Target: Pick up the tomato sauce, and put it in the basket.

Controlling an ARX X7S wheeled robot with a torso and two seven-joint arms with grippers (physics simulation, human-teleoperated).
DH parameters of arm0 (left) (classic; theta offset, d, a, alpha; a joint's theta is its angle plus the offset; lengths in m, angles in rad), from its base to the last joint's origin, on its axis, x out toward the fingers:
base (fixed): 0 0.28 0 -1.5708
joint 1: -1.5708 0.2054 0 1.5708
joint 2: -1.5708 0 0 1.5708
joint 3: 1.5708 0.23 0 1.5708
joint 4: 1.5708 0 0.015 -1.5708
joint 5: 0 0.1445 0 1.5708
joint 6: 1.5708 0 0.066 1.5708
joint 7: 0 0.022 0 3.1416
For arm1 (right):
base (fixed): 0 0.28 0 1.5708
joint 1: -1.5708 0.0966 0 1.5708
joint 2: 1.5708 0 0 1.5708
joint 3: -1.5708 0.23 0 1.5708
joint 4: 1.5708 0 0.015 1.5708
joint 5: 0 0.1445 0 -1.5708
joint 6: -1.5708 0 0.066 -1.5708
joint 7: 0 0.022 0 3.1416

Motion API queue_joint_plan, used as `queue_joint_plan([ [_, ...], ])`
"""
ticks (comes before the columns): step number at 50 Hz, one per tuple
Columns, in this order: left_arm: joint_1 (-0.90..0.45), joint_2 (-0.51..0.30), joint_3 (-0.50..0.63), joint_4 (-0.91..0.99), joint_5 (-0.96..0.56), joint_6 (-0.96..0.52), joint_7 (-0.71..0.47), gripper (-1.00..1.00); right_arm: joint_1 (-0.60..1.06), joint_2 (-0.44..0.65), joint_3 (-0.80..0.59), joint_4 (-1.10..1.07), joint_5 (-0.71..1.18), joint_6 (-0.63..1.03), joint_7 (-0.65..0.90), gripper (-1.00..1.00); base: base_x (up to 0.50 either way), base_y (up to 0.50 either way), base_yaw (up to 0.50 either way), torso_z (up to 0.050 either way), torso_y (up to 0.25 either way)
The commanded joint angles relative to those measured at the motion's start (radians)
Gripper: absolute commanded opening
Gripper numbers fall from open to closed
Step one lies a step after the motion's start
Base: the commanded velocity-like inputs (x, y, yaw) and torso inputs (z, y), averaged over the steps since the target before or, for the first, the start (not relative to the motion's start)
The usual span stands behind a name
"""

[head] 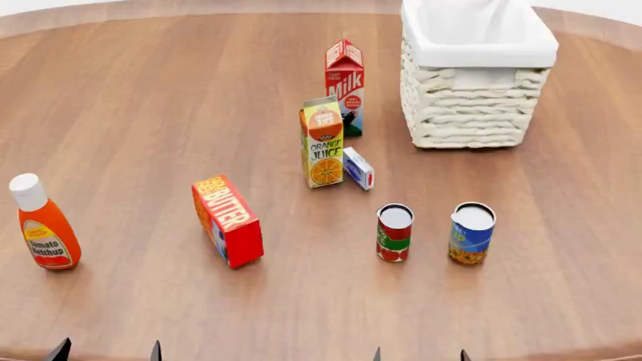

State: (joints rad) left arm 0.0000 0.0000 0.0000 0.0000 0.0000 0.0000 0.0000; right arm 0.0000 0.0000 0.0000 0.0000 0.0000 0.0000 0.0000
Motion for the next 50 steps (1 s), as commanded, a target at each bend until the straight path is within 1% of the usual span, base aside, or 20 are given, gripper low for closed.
queue_joint_plan([
  [1, 0.003, -0.016, 0.020, 0.018, -0.011, -0.010, -0.021, 1.00, -0.002, 0.016, -0.023, -0.016, -0.001, 0.009, 0.030, 1.00, 0.00, 0.00, 0.00, 0.000, 0.000],
  [5, 0.025, -0.035, 0.021, 0.126, -0.059, -0.055, -0.023, 1.00, -0.020, 0.032, -0.035, -0.114, 0.004, 0.022, 0.057, 1.00, 0.00, 0.00, 0.00, 0.000, 0.000],
  [7, 0.038, -0.044, 0.026, 0.187, -0.048, -0.090, -0.042, 1.00, -0.027, 0.039, -0.034, -0.160, 0.028, 0.047, 0.056, 1.00, 0.00, 0.00, 0.00, 0.000, 0.000],
  [8, 0.061, -0.053, 0.032, 0.255, -0.015, -0.100, -0.063, 1.00, -0.039, 0.043, -0.035, -0.220, 0.031, 0.061, 0.061, 1.00, 0.00, 0.00, 0.00, 0.000, 0.000],
  [9, 0.065, -0.055, 0.032, 0.277, -0.022, -0.107, -0.064, 1.00, -0.044, 0.045, -0.035, -0.248, 0.036, 0.074, 0.065, 1.00, 0.00, 0.00, 0.00, 0.000, 0.000],
  [10, 0.078, -0.058, 0.030, 0.344, -0.030, -0.149, -0.068, 1.00, -0.058, 0.047, -0.036, -0.256, 0.036, 0.042, 0.069, 1.00, 0.00, 0.00, 0.00, 0.000, 0.000],
  [11, 0.087, -0.063, 0.032, 0.376, -0.031, -0.151, -0.068, 1.00, -0.062, 0.051, -0.037, -0.310, 0.039, 0.079, 0.074, 1.00, 0.00, 0.00, 0.00, 0.000, 0.000],
  [13, 0.101, -0.070, 0.041, 0.415, 0.003, -0.155, -0.090, 1.00, -0.079, 0.055, -0.039, -0.342, 0.051, 0.064, 0.075, 1.00, 0.00, 0.00, 0.00, 0.000, 0.000],
  [16, 0.141, -0.073, 0.036, 0.560, -0.027, -0.200, -0.092, 1.00, -0.111, 0.063, -0.043, -0.475, 0.053, 0.098, 0.091, 1.00, 0.00, 0.00, 0.00, 0.000, 0.000],
  [21, 0.189, -0.085, 0.039, 0.719, -0.031, -0.250, -0.106, 1.00, -0.142, 0.076, -0.050, -0.628, 0.065, 0.156, 0.106, 1.00, 0.00, 0.00, 0.00, 0.000, 0.000],
  [26, 0.222, -0.096, 0.032, 0.828, -0.059, -0.276, -0.110, 1.00, -0.166, 0.089, -0.060, -0.719, 0.066, 0.182, 0.118, 1.00, 0.00, 0.00, 0.00, 0.000, 0.000],
  [34, 0.219, -0.109, 0.041, 0.809, -0.058, -0.260, -0.122, 1.00, -0.158, 0.101, -0.060, -0.715, 0.093, 0.198, 0.126, 1.00, 0.04, 0.00, 0.00, 0.000, 0.000],
  [50, 0.212, -0.130, 0.058, 0.799, -0.064, -0.264, -0.149, 1.00, -0.161, 0.125, -0.068, -0.713, 0.117, 0.196, 0.147, 1.00, 0.50, 0.00, 0.00, 0.000, 0.000],
])
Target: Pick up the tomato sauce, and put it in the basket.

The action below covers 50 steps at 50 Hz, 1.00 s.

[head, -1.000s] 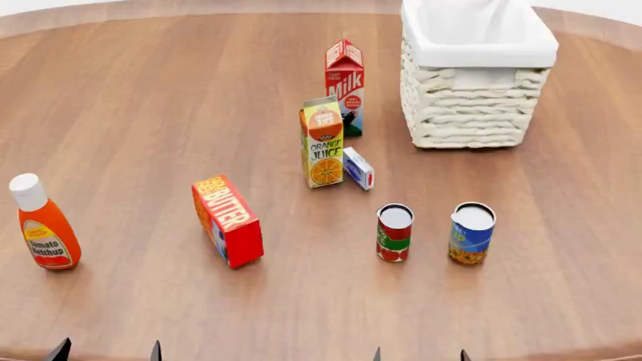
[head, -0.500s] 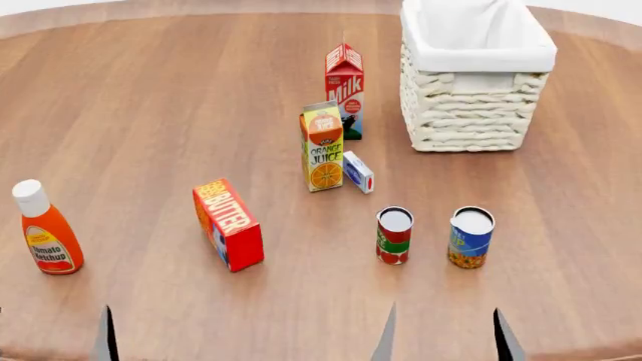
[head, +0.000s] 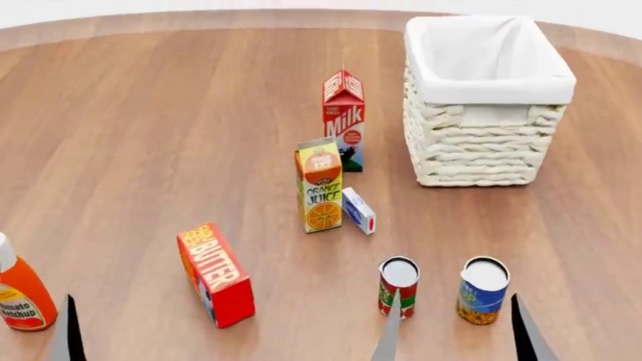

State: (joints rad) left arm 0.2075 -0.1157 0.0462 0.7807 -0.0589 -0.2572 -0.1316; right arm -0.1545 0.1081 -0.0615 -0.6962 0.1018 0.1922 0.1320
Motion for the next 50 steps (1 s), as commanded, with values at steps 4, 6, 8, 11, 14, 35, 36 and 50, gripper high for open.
queue_joint_plan([
  [4, 0.001, -0.018, 0.010, 0.016, -0.012, -0.010, -0.024, 1.00, -0.004, 0.022, -0.009, -0.020, 0.022, 0.009, 0.020, 1.00, 0.50, 0.00, 0.00, 0.000, 0.000],
  [6, 0.002, -0.020, 0.013, 0.017, -0.010, -0.009, -0.027, 1.00, -0.005, 0.025, -0.012, -0.021, 0.023, 0.009, 0.023, 1.00, 0.50, 0.00, 0.00, 0.000, 0.000],
  [8, 0.004, -0.023, 0.022, 0.014, 0.005, 0.001, -0.034, 1.00, -0.003, 0.027, -0.013, -0.022, 0.028, 0.012, 0.024, 1.00, 0.50, 0.00, 0.00, 0.000, 0.000],
  [11, 0.001, -0.025, 0.019, 0.012, -0.004, -0.006, -0.038, 1.00, -0.005, 0.030, -0.012, -0.020, 0.033, 0.007, 0.027, 1.00, 0.50, 0.00, 0.00, 0.000, 0.000],
  [14, 0.003, -0.029, 0.022, 0.013, -0.007, -0.005, -0.040, 1.00, -0.004, 0.033, -0.012, -0.021, 0.036, 0.011, 0.033, 1.00, 0.50, 0.00, 0.00, 0.000, 0.000],
  [35, 0.001, -0.050, 0.034, 0.016, -0.004, -0.003, -0.069, 1.00, -0.008, 0.055, -0.031, -0.011, 0.045, -0.003, 0.051, 1.00, 0.50, 0.00, 0.00, 0.000, 0.001],
  [36, 0.001, -0.050, 0.034, 0.016, -0.004, -0.003, -0.069, 1.00, -0.008, 0.056, -0.031, -0.011, 0.046, -0.003, 0.052, 1.00, 0.50, 0.00, 0.00, 0.000, 0.000],
  [50, -0.001, -0.061, 0.041, 0.012, -0.010, -0.002, -0.082, 1.00, -0.012, 0.068, -0.040, -0.005, 0.046, -0.022, 0.063, 1.00, 0.46, 0.00, 0.00, 0.000, 0.001],
])
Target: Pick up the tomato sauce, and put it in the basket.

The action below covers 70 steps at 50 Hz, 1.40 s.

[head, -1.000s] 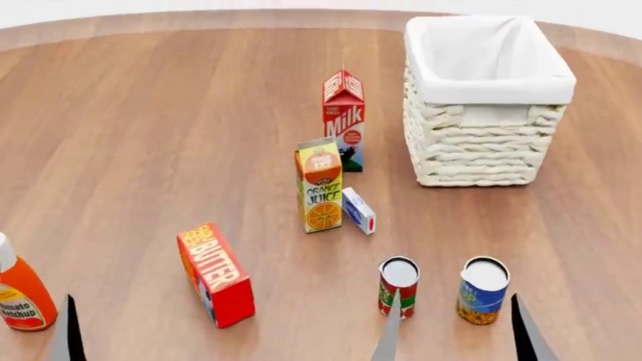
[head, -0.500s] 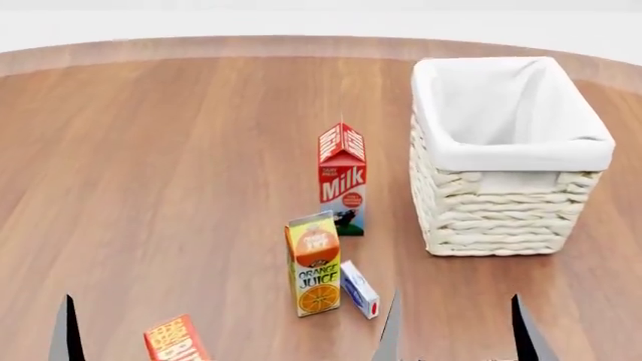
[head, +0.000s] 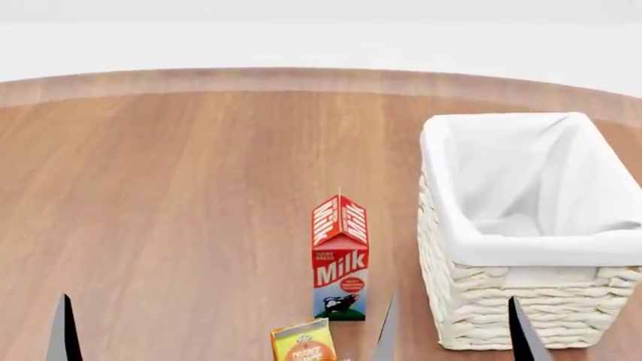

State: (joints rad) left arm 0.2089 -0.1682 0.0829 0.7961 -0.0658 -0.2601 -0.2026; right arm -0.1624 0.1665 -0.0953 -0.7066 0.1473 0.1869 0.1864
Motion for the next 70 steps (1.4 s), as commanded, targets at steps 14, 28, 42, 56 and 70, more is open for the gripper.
queue_joint_plan([
  [14, -0.017, -0.016, 0.010, -0.038, 0.005, 0.005, -0.032, 1.00, -0.201, 0.134, 0.089, -0.172, 0.094, 0.078, -0.019, 1.00, 0.00, 0.00, 0.00, 0.000, 0.000],
  [28, -0.019, -0.024, 0.021, -0.035, 0.006, -0.004, -0.047, 1.00, -0.460, 0.157, 0.175, -0.169, 0.078, -0.010, -0.008, 1.00, 0.00, 0.00, 0.00, 0.000, 0.000],
  [42, -0.022, -0.028, 0.038, -0.032, 0.014, -0.015, -0.064, 1.00, -0.609, 0.121, 0.145, -0.025, 0.021, -0.170, -0.028, 1.00, 0.00, 0.00, 0.00, 0.000, 0.000],
  [56, -0.025, -0.035, 0.047, -0.038, 0.007, -0.019, -0.074, 1.00, -0.589, 0.076, 0.113, 0.144, -0.001, -0.251, -0.020, 1.00, 0.00, 0.00, 0.00, 0.000, 0.000],
  [70, -0.025, -0.043, 0.049, -0.041, -0.009, -0.018, -0.080, 1.00, -0.562, 0.069, 0.066, 0.235, -0.015, -0.288, -0.034, 1.00, 0.00, 0.00, 0.00, 0.000, 0.000],
])
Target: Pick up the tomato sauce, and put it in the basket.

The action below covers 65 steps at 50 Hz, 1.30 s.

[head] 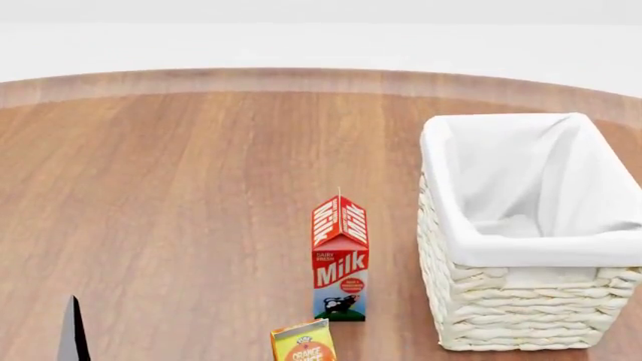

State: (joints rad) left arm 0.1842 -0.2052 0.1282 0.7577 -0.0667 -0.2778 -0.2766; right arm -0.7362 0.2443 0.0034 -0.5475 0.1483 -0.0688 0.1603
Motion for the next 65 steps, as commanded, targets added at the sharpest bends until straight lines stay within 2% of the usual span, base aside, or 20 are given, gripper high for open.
queue_joint_plan([
  [1, -0.001, -0.006, 0.005, -0.003, -0.007, 0.000, -0.007, 1.00, 0.016, -0.008, -0.036, 0.082, -0.017, -0.034, -0.009, 1.00, 0.00, 0.00, 0.00, 0.000, 0.000],
  [26, -0.008, -0.033, 0.028, -0.015, -0.023, -0.001, -0.035, 1.00, 0.061, -0.007, -0.084, 0.184, -0.013, -0.057, -0.018, 1.00, 0.00, 0.00, 0.00, 0.000, 0.000],
  [28, -0.011, -0.035, 0.032, -0.025, -0.028, -0.004, -0.032, 1.00, 0.106, -0.005, -0.131, 0.212, -0.007, -0.042, -0.061, 1.00, 0.00, 0.00, 0.00, 0.000, 0.000],
  [40, -0.012, -0.045, 0.040, -0.026, -0.034, -0.002, -0.043, 1.00, 0.132, -0.005, -0.157, 0.233, -0.007, -0.041, -0.066, 1.00, 0.00, 0.00, 0.00, 0.000, 0.000],
  [65, -0.018, -0.062, 0.051, -0.035, -0.051, 0.002, -0.060, 1.00, 0.226, -0.027, -0.165, 0.418, -0.004, -0.072, -0.047, 1.00, 0.00, 0.00, 0.00, 0.000, 0.000],
])
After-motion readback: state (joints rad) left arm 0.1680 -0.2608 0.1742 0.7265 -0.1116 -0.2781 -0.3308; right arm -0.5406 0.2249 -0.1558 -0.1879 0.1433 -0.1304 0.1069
